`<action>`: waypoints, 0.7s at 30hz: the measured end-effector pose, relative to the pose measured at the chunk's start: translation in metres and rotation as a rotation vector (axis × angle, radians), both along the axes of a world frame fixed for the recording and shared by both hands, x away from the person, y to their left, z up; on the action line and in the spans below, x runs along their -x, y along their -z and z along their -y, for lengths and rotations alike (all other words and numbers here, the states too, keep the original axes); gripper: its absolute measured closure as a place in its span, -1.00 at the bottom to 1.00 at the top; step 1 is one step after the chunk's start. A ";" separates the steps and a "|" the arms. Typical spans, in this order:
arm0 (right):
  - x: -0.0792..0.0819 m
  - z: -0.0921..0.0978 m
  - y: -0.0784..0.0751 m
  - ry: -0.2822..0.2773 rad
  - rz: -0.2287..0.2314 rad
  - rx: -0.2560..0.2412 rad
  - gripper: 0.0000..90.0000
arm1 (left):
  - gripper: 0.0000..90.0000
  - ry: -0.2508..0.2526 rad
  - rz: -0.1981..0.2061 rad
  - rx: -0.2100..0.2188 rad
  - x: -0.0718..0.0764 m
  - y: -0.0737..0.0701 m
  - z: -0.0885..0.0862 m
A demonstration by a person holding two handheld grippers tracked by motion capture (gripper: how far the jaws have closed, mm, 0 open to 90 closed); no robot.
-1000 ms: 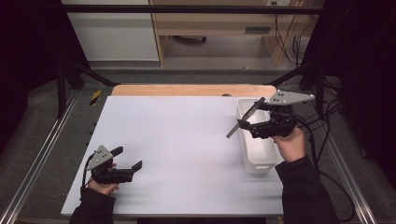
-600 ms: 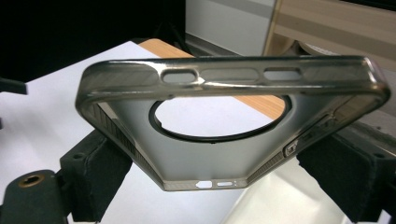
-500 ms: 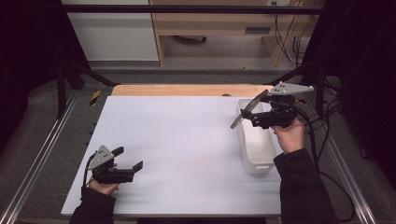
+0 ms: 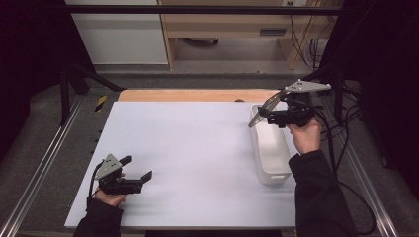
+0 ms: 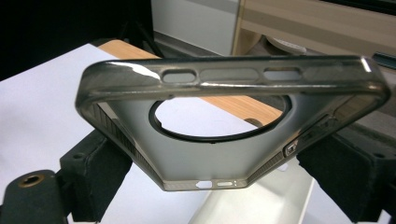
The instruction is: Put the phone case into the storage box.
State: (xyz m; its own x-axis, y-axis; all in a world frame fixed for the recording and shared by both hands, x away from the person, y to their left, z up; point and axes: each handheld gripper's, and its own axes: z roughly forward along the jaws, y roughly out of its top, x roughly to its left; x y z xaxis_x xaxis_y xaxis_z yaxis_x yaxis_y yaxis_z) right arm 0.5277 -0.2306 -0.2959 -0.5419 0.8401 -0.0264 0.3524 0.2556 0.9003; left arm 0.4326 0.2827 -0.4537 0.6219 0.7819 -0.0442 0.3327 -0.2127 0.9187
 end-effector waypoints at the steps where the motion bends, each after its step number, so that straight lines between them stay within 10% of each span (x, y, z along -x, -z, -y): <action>1: -0.002 0.000 0.000 0.008 0.002 0.002 -0.74 | -0.97 0.000 0.001 -0.001 0.000 0.000 0.000; 21: -0.032 0.003 0.007 0.143 -0.028 0.013 -0.74 | -0.97 0.011 0.001 -0.011 0.000 0.000 0.001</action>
State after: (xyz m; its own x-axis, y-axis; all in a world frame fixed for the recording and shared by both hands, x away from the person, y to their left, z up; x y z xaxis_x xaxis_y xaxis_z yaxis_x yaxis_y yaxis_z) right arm 0.5594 -0.2338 -0.3029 -0.4176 0.9083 -0.0247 0.4106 0.2129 0.8866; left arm 0.4329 0.2819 -0.4541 0.6305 0.7754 -0.0344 0.3290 -0.2268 0.9167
